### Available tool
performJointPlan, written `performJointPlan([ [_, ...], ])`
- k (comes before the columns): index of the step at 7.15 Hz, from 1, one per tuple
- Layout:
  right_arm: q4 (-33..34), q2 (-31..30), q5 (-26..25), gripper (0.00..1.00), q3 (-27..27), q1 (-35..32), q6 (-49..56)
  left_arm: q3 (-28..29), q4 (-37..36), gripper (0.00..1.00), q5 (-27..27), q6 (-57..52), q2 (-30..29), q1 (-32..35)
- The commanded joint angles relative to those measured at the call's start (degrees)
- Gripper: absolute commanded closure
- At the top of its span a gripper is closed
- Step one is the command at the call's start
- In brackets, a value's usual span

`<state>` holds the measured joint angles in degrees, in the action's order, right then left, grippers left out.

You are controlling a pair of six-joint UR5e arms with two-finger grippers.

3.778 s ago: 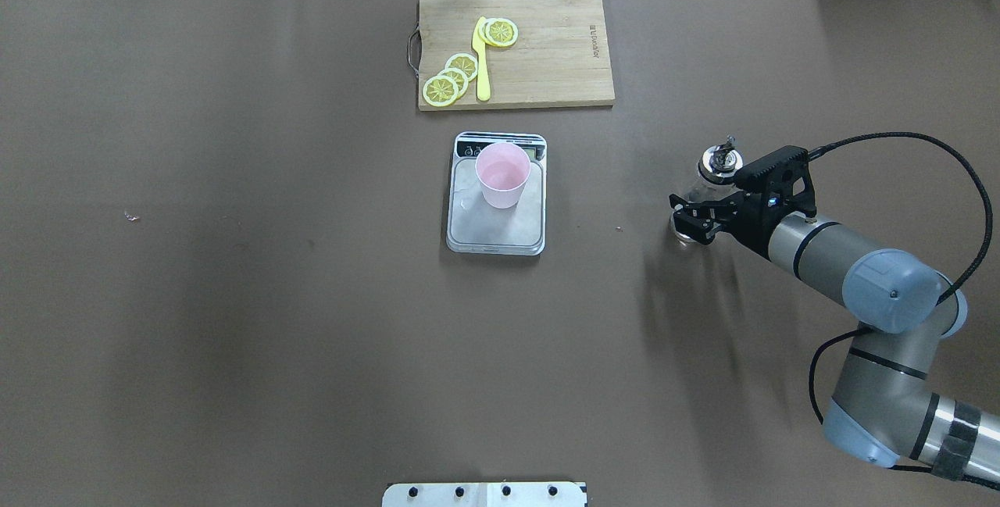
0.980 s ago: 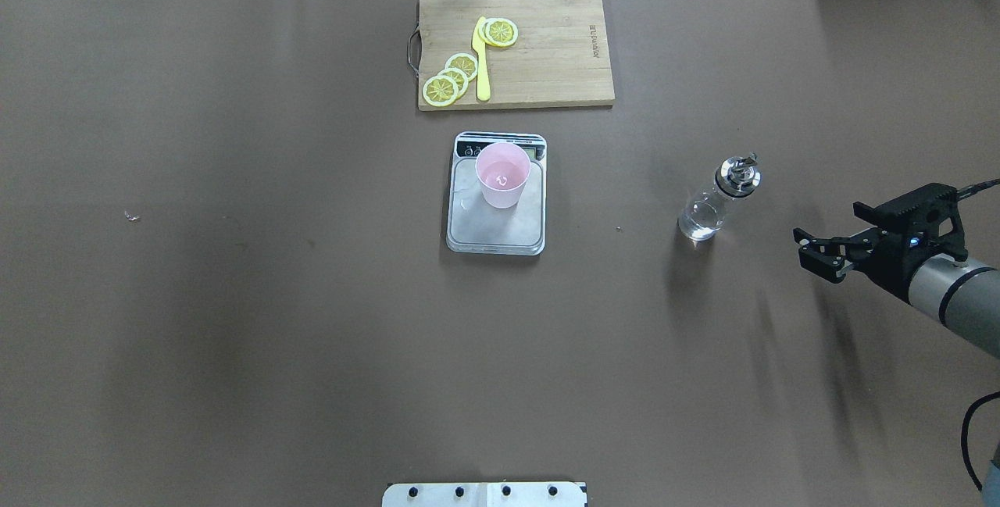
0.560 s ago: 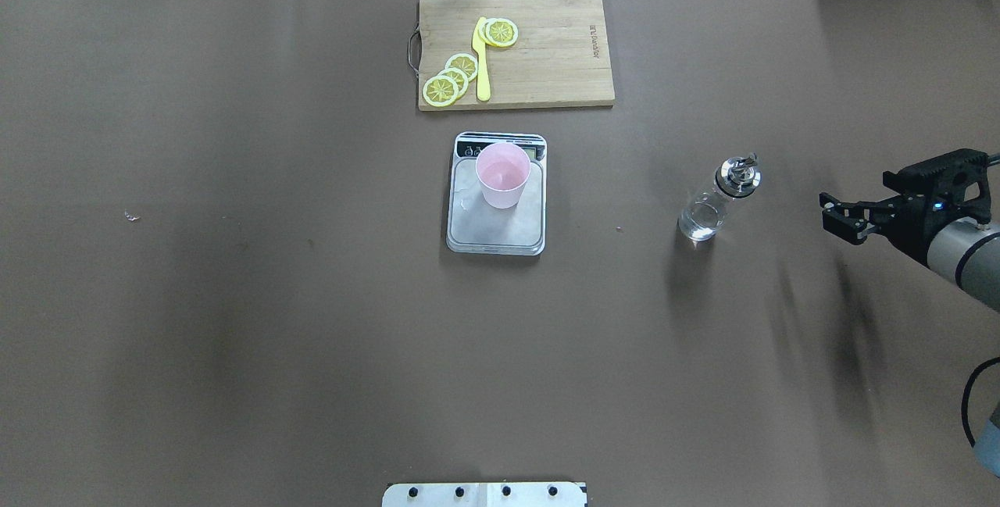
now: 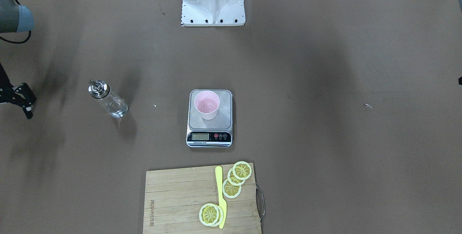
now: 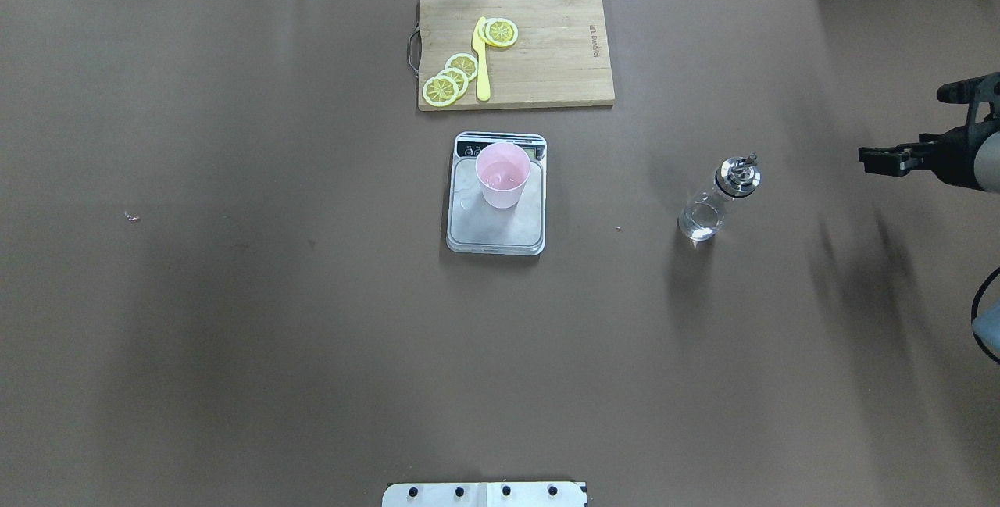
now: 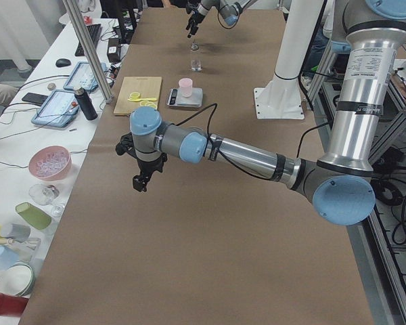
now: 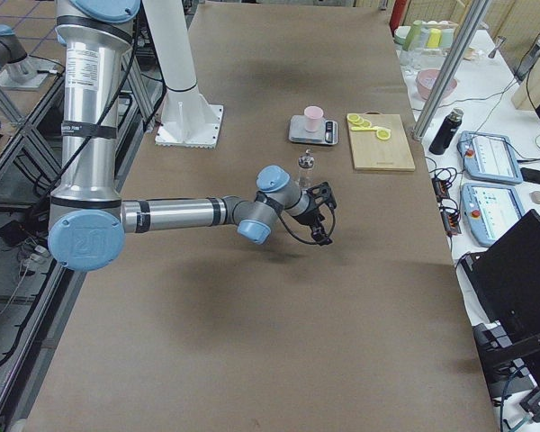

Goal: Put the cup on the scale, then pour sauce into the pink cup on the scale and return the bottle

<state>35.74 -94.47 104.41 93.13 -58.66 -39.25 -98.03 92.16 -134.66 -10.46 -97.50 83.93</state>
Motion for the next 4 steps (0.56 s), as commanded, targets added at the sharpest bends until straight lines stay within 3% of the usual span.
performJointPlan([
  [1,10.8,2.9,15.8,0.0,-1.3,-12.0,9.9,0.5,-0.4,0.03,0.0,0.0,0.4,1.2],
  [2,16.1,3.4,20.6,0.0,-1.2,-15.1,10.7,1.8,-0.4,0.03,0.0,-0.3,0.5,1.2],
  [4,23.3,3.5,25.2,0.0,-0.7,-19.9,11.8,6.5,-0.6,0.02,0.1,-2.5,0.0,1.9],
])
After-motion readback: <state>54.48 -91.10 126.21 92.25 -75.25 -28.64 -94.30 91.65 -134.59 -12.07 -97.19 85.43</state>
